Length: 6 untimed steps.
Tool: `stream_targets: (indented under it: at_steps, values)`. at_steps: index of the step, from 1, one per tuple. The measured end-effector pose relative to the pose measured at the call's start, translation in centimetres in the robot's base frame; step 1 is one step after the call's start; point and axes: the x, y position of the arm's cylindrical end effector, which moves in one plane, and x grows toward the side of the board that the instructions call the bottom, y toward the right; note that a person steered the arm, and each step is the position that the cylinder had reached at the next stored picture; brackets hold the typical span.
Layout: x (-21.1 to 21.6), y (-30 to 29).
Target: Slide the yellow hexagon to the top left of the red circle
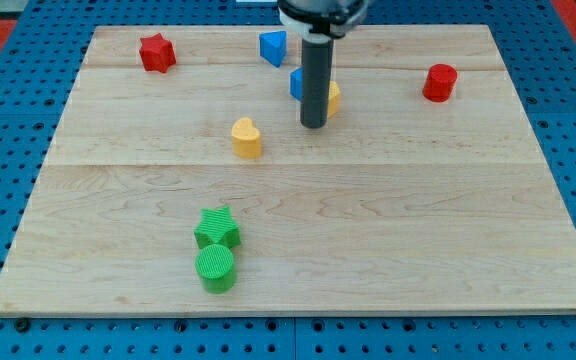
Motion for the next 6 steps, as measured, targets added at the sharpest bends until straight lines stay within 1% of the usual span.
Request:
stream_targets:
  at_steps: [1, 2, 3, 4, 5, 6]
  values:
    - [-4.6, 1.3]
    - [-6.4, 7.9]
    - [-3.7, 8.8]
    - [-5.1, 9.6]
    - [-6.5, 7.1]
    - [-7.7, 6.6]
